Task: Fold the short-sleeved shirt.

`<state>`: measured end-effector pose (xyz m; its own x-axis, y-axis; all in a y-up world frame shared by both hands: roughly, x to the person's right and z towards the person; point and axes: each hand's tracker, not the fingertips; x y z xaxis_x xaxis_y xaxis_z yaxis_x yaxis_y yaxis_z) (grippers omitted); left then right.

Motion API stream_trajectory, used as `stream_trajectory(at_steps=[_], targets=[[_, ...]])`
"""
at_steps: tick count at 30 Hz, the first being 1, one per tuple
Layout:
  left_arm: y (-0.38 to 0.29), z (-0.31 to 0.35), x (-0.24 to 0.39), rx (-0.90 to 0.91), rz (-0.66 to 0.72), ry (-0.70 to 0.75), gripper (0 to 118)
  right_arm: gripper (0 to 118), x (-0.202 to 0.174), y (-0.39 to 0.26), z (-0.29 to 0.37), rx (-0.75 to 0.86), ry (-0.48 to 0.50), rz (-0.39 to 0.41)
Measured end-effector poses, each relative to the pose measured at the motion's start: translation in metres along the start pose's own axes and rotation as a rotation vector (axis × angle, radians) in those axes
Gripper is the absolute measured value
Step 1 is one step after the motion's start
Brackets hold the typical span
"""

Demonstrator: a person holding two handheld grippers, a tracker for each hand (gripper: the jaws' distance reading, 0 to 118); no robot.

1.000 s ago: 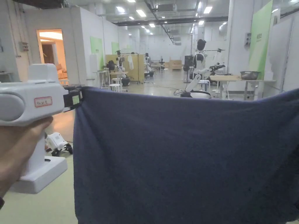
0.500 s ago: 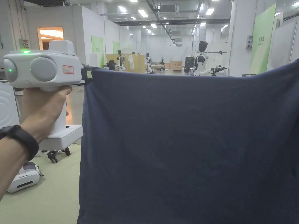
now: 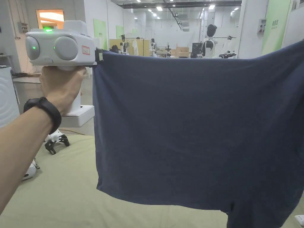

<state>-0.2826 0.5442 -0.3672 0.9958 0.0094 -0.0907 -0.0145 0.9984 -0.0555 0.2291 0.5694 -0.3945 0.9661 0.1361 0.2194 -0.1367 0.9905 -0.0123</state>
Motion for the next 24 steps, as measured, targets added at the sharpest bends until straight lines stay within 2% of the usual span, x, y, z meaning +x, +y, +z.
stream_trajectory(at_steps=[8,12,15,18,20,21,23,24], targets=[[-0.010,-0.038,0.004,-0.017,-0.007,-0.007,0,1,-0.006,0.001,-0.039,-0.018,-0.012,0.005],[-0.039,-0.057,0.009,-0.061,-0.011,-0.013,0,1,-0.016,-0.032,-0.047,-0.058,0.028,-0.015],[-0.110,-0.068,0.020,-0.175,-0.066,-0.035,0,1,-0.026,-0.093,-0.056,-0.144,0.074,-0.023],[-0.192,-0.066,0.025,-0.307,-0.034,-0.050,0,1,-0.031,-0.164,-0.054,-0.248,0.112,-0.041],[-0.239,-0.052,0.022,-0.359,0.022,-0.055,0,1,-0.033,-0.213,-0.036,-0.313,0.128,-0.047],[-0.259,-0.040,0.018,-0.370,0.055,-0.070,0,1,-0.031,-0.231,-0.025,-0.312,0.153,-0.078],[-0.291,-0.010,0.012,-0.389,0.063,-0.098,0,1,-0.024,-0.266,0.015,-0.317,0.155,-0.053],[-0.306,0.008,0.008,-0.387,0.064,-0.103,0,1,-0.018,-0.283,0.034,-0.315,0.171,-0.065]])
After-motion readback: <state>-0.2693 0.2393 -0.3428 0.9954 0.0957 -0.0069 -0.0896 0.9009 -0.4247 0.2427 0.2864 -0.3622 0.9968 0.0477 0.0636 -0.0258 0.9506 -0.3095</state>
